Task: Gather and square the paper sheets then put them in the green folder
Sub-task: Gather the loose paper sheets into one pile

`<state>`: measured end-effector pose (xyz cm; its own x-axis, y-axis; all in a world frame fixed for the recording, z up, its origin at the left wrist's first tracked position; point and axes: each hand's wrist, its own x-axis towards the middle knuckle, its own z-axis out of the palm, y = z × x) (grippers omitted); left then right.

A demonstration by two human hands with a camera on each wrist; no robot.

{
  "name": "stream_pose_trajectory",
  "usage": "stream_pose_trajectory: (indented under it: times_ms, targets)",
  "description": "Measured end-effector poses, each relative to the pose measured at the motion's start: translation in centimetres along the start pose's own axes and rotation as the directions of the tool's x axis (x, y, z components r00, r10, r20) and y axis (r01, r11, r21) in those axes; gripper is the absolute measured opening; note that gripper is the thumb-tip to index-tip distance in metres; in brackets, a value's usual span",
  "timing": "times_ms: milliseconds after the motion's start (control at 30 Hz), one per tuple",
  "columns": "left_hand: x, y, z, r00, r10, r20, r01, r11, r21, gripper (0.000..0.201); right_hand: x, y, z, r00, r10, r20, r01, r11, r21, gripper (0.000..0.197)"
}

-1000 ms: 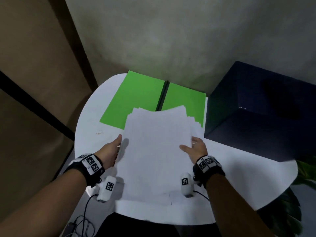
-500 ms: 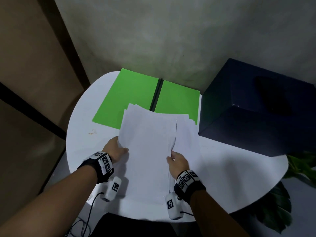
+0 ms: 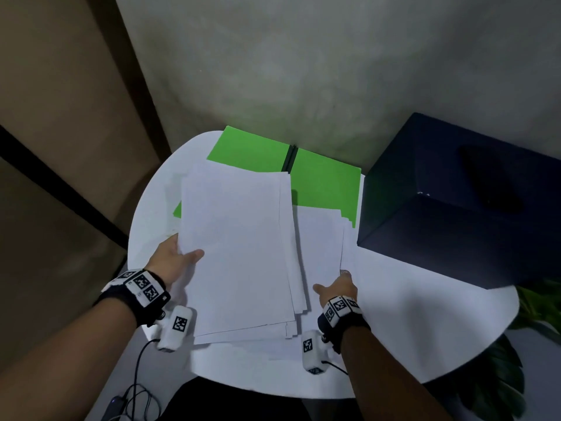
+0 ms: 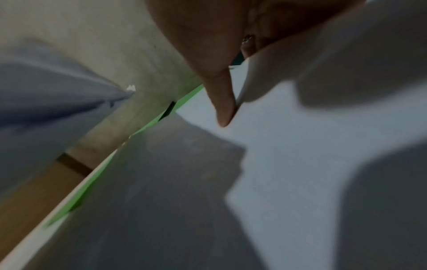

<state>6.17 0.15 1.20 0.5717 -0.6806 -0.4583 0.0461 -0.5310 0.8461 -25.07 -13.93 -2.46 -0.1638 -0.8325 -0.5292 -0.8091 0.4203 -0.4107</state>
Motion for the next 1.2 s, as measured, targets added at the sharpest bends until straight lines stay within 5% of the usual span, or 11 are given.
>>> stream_pose_trajectory:
  times_ms: [233,367,500,600,733,800,900,967,1100,1200]
  targets:
    - [-0.2,-1.4,1.4,0.996,-0.025,0.09,0.023,1.0,0.017,0.028,-3.1,-2.1,-6.9,0.949,-0.245,-0.197,0.269,0.957,0.104,0.038]
    - [0.2,-2.7,1.9,0.99,-0.072,0.119,0.051,0.984,0.168,0.044,-6.0,-4.6,-13.5,0.809,-0.393,-0.437,0.458,0.888,0.048,0.015]
    - [0.3,-2.8,2.9,0.992,-0.055,0.112,0.024,0.964,0.264,0.049,-8.1,-6.5,-19.0,0.689,-0.391,-0.61,0.596,0.785,0.17,0.01]
    - [-0.8,-1.7,4.0,0.994,-0.024,0.107,-0.01,0.952,0.306,0.038,-7.5,-7.3,-19.4,0.708,-0.398,-0.583,0.642,0.706,0.298,0.009]
    - [-1.8,0.1,5.1,0.98,-0.048,0.192,-0.013,0.951,0.308,0.009,-4.1,-5.8,-12.9,0.867,-0.364,-0.339,0.489,0.752,0.442,0.011]
    - [-1.4,0.1,4.7,0.975,-0.133,0.179,0.078,0.955,0.286,0.035,-1.9,-4.2,-8.5,0.933,-0.309,-0.184,0.359,0.815,0.454,0.02]
    - [-0.4,-0.4,4.7,0.94,-0.31,0.14,0.292,0.947,0.136,0.08,-0.5,-2.2,-2.8,0.97,-0.242,0.024,0.23,0.944,0.238,0.051]
    - [0.2,-0.7,5.2,0.956,-0.267,0.123,0.236,0.946,0.222,0.073,-0.7,-1.6,0.2,0.966,-0.233,0.107,0.228,0.972,0.063,0.057]
    - [1.1,-1.5,6.1,0.993,-0.096,0.065,0.054,0.877,0.477,0.04,-1.5,-1.4,2.3,0.943,-0.303,0.14,0.306,0.952,0.0,0.05]
    - [1.4,-2.3,5.7,0.997,-0.045,0.063,0.01,0.881,0.474,0.041,-0.4,0.0,0.5,0.979,-0.202,-0.016,0.199,0.973,-0.112,0.061]
